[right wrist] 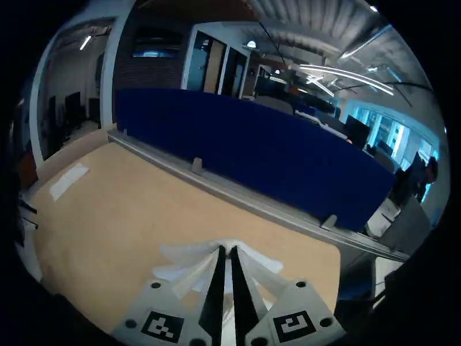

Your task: Fold towel

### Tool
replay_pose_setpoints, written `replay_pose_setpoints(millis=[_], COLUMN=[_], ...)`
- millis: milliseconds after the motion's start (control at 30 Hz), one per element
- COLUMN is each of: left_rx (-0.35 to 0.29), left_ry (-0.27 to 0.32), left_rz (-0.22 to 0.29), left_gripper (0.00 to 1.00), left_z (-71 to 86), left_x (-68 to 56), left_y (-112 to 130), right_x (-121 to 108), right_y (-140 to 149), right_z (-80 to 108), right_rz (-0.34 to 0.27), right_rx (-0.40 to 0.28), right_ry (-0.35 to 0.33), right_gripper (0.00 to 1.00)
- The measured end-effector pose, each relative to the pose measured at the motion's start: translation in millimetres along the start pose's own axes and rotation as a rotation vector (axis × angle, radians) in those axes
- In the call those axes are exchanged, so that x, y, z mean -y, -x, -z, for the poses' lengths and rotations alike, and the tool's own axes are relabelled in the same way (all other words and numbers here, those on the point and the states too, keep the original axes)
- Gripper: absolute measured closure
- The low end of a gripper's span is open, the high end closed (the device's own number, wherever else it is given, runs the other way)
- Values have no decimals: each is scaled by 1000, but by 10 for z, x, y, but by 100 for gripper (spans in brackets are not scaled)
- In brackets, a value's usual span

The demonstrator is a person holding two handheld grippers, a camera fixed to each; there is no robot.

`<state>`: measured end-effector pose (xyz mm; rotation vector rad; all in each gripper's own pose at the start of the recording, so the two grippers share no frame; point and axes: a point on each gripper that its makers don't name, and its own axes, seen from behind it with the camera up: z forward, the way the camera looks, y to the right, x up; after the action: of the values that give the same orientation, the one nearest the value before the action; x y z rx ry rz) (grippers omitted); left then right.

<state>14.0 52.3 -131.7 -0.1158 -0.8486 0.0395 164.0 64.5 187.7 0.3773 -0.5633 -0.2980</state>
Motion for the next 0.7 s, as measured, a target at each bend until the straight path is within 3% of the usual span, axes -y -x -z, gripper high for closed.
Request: replay_pose_setpoints(millis=[367,700], left_rx=[18,22], left_ry=[-9,-10], left_rz=[-4,-11], left_gripper=[6,6], left_z=[15,-3], left_x=[5,-49], left_y=[38,6], right_x=[-503,-651], right_y=[-48,72], right_z=[-53,-102], right_rz=[-17,-45], right_rx=[19,36], right_ry=[62,79], right_gripper=[93,93])
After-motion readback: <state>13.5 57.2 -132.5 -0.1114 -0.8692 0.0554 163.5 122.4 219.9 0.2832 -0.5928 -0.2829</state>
